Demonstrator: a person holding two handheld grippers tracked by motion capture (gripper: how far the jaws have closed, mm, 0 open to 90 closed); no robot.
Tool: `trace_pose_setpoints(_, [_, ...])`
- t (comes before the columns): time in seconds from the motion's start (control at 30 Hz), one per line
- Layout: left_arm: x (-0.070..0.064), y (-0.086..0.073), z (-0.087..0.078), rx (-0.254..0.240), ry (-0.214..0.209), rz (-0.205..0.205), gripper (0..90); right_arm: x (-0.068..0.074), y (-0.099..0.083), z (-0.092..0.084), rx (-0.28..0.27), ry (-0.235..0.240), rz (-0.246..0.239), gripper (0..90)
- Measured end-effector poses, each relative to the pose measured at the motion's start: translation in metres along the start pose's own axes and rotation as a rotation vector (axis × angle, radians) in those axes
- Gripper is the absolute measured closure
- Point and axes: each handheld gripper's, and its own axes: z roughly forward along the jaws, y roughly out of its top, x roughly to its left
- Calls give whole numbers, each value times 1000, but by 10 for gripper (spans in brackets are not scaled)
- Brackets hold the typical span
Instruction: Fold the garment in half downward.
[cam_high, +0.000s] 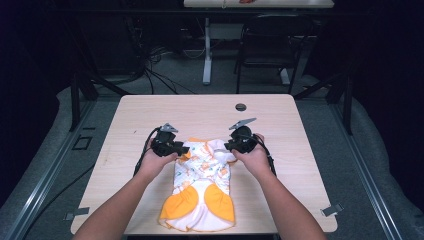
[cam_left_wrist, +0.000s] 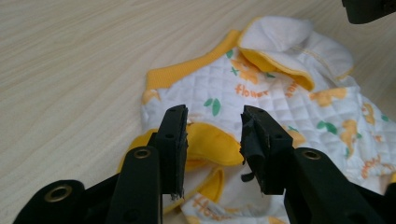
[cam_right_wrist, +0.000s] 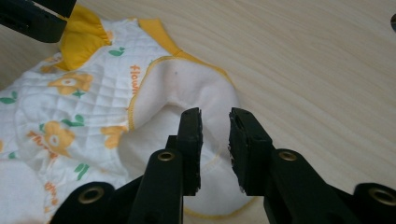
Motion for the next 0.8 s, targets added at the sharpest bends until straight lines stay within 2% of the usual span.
trace_pose_setpoints(0.13, [7,5,4,-4,25,-10,639,-3,6,7,14,-7,-10,771])
trace_pose_setpoints(0.27, [13,8,10,-32,37,-30,643,-5,9,16,24,-6,-33,771])
trace_pose_setpoints(0.43, [21,5,21,-14,66,-36,626,-4,11,29,38,-8,-52,757])
trace_pose_setpoints(0.47, [22,4,23,-11,70,-32,617,-4,11,32,30,-11,-38,753])
trace_pose_setpoints(0.53, [24,2,27,-8,65,-44,601,-4,11,38,42,-26,-54,748])
trace_pose_setpoints(0.6, [25,2,28,-3,70,-44,590,-4,10,41,56,-31,-51,743])
trace_pose_setpoints(0.63, [25,1,31,4,88,-41,589,-4,9,47,60,-50,-41,724])
trace_pose_setpoints(0.7, [27,-1,34,25,99,-40,581,-4,9,50,61,-56,-25,707])
trace_pose_setpoints(0.8, [28,-2,36,28,94,-48,567,-5,8,54,64,-53,-10,689])
